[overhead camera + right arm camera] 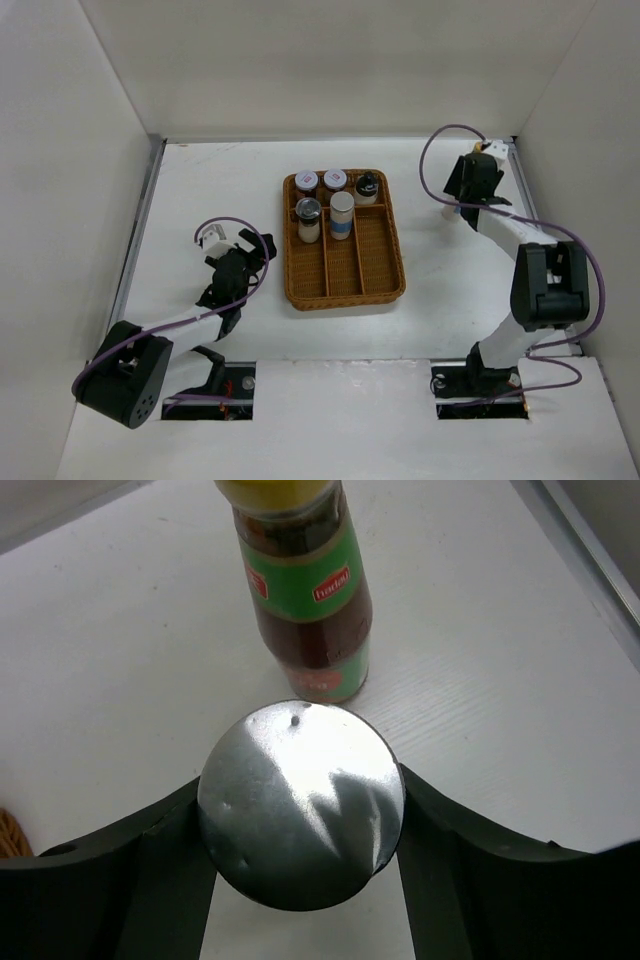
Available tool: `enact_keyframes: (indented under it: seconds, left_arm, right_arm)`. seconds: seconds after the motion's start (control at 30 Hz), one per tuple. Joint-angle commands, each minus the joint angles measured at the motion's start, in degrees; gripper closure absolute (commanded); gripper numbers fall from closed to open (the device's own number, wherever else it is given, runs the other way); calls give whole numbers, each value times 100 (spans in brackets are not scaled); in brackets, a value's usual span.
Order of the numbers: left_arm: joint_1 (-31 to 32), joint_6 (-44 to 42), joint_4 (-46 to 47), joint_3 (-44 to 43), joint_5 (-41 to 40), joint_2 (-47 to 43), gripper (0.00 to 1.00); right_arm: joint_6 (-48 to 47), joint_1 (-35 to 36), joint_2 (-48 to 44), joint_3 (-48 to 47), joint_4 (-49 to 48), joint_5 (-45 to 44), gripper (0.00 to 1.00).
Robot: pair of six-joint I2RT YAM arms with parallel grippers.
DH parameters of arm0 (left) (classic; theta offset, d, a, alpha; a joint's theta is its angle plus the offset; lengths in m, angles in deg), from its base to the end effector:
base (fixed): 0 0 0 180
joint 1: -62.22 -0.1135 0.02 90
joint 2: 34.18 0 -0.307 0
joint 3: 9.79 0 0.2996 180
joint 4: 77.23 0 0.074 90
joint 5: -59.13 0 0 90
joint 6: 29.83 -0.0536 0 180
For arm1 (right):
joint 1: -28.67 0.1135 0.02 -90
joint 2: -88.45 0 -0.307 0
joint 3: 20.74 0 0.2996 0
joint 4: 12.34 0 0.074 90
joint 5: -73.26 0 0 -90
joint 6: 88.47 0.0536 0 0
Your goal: Organize the condiment bottles
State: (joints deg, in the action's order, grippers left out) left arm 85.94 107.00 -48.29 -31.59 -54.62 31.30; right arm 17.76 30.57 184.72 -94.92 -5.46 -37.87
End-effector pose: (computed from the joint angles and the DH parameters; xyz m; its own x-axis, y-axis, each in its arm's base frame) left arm 0.2177 -0.0721 0.1546 -0.1678 -0.6554 -0.7364 -0.1619 0.7552 -0.6352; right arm 0.4400 -0.0047 0.2459 -0.3853 0.2481 -0.8888 0.4082 0.9096 0.0769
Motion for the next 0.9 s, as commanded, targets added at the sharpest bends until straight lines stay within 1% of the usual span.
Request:
enact_keyframes:
  seconds: [0.0, 0.1, 0.23, 0.33, 0.4, 0.53, 0.67, 0.77, 0.87]
  left_arm:
    - [22, 11, 275, -136, -33, 18, 5]
    - [13, 11, 275, -136, -42, -26, 5]
    - [-4, 2, 275, -127, -25, -17, 5]
    - [-4, 2, 275, -110, -51, -87, 5]
    - [-13, 2, 275, -110, -42, -61, 5]
    - [-22, 2, 275, -110, -51, -96, 5]
    - [-39, 11, 275, -127, 2, -26, 5]
    - [-30, 11, 275, -136, -25, -26, 5]
    - [-48, 11, 275, -119, 2, -69, 5]
  right_arm:
    - [135, 367, -949, 154, -430, -391, 49]
    - [56, 1139, -1881, 400, -439, -690, 50]
    - [-128, 2326, -2857, 489, -211, -735, 49]
    - [-234, 3258, -3280, 506, 131, -770, 49]
    - [-226, 3733, -3412, 506, 351, -718, 49]
    - [-313, 4638, -3475, 611, 598, -656, 49]
    - [-339, 5333, -3177, 673, 415, -358, 48]
    - [-375, 5607, -2799, 726, 186, -331, 48]
    - [-357, 5660, -2421, 770, 220, -445, 48]
